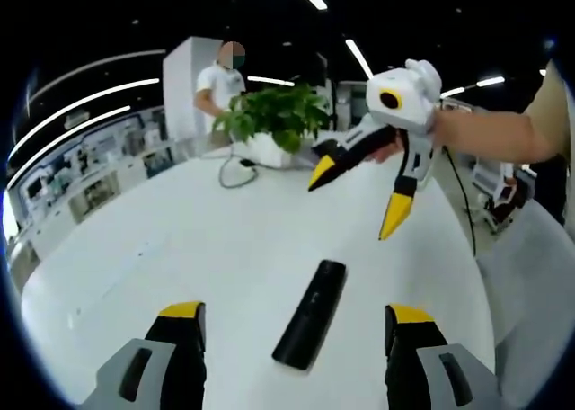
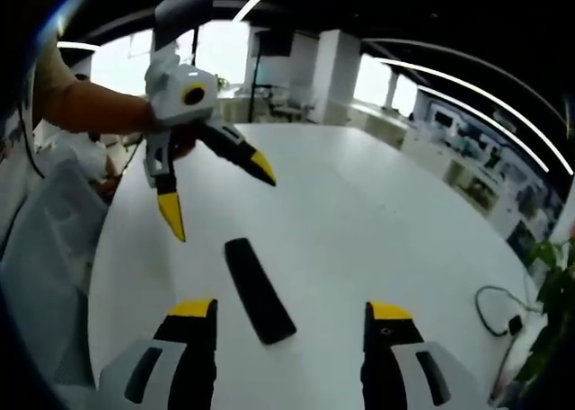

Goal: Press the specified remote control buttons in sequence, fully releasing each button before pressing the next.

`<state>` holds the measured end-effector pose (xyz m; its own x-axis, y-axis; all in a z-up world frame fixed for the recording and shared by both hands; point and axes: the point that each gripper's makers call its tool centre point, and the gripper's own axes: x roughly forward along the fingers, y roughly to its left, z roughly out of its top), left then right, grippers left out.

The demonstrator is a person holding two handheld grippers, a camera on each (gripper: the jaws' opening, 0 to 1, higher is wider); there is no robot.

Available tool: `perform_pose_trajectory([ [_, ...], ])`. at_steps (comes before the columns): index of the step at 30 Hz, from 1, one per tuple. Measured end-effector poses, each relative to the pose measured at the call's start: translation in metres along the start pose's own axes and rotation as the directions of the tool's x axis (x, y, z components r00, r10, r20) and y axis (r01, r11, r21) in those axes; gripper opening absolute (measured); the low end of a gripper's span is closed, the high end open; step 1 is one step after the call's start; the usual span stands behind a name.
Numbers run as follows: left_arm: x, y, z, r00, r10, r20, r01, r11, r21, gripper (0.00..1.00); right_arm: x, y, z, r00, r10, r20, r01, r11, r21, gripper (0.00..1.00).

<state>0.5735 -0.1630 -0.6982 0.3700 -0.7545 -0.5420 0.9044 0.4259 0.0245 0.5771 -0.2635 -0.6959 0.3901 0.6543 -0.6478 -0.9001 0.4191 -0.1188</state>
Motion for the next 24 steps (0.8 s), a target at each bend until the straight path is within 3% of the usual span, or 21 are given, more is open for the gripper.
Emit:
perform_pose_trajectory([
  [24,0.022,-0.003,-0.023,0.997,-0.048,-0.058,0.048,0.999,-0.001,0.78,0.029,0.003,-0.03,0.994,0.069,-0.082,-0.069,0.998,-0.004,0.53],
])
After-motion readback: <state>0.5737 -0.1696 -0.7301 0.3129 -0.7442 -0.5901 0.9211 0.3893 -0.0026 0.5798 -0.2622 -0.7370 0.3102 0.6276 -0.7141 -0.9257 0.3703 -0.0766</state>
